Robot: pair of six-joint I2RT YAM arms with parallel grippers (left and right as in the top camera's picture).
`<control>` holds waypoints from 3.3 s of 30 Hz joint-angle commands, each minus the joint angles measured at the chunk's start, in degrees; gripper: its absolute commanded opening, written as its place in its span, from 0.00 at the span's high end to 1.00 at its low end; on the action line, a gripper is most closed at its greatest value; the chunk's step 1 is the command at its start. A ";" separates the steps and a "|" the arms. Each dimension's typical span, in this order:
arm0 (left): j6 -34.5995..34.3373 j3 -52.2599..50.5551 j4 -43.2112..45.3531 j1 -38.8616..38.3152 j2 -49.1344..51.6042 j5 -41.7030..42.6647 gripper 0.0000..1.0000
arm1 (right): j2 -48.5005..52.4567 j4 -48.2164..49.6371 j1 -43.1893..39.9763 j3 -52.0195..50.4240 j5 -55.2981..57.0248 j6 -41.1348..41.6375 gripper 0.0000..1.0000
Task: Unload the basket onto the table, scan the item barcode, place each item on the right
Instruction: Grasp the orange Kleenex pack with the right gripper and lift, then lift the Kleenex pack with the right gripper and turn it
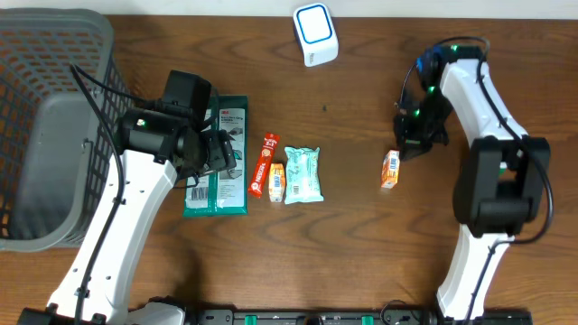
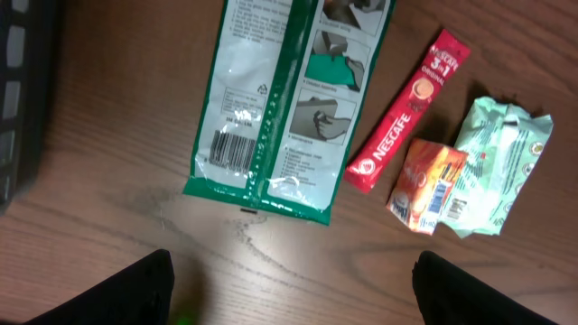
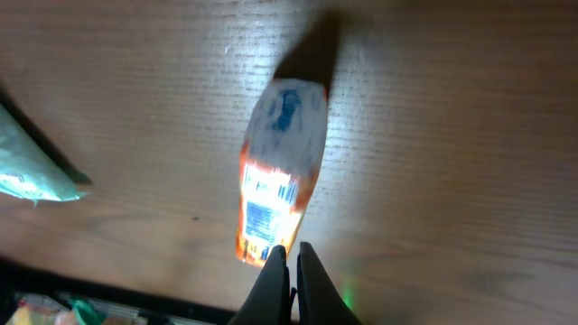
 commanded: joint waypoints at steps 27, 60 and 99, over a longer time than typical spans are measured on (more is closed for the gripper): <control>0.15 0.39 -0.15 -0.17 -0.31 -0.50 0.15 | -26.56 46.58 4.63 -41.38 -14.84 9.33 0.94; 0.15 0.39 -0.15 -0.17 -0.31 -0.50 0.15 | -26.53 70.18 3.41 -56.00 -6.86 36.74 0.75; 0.15 0.39 -0.15 -0.17 -0.31 -0.50 0.15 | -26.38 78.03 13.57 -60.83 1.73 33.90 0.85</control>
